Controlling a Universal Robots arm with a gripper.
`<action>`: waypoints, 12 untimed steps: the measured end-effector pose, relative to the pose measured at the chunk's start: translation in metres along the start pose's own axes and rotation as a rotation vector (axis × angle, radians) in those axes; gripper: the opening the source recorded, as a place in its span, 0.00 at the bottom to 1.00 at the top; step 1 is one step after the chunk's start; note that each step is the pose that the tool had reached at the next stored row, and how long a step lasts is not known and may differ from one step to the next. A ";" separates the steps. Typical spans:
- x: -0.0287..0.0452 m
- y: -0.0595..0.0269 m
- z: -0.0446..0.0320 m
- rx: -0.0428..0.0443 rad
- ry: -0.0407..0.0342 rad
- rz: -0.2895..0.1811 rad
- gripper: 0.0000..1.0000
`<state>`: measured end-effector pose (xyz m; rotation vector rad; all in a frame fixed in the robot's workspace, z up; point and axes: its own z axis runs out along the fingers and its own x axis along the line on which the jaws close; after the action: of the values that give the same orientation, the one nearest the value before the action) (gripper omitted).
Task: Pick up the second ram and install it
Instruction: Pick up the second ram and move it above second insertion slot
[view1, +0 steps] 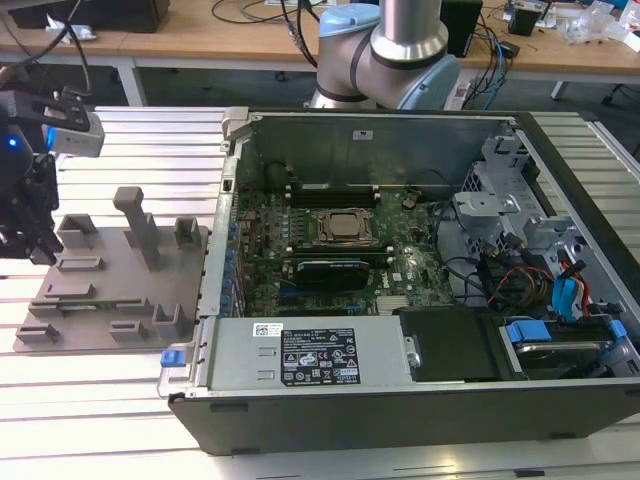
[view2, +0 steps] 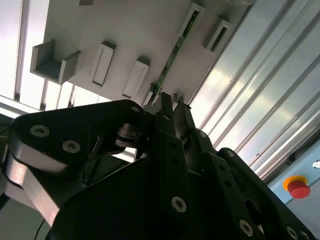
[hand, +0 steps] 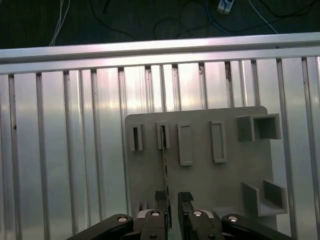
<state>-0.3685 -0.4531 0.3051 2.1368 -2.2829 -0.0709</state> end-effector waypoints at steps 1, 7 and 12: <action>0.0000 -0.0001 0.0016 0.0001 0.0000 0.000 0.24; 0.0003 -0.0005 0.0128 0.0000 0.0000 0.000 0.24; 0.0005 -0.0009 0.0226 0.0000 0.0000 0.000 0.24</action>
<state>-0.3685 -0.4531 0.2825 2.1368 -2.2830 -0.0709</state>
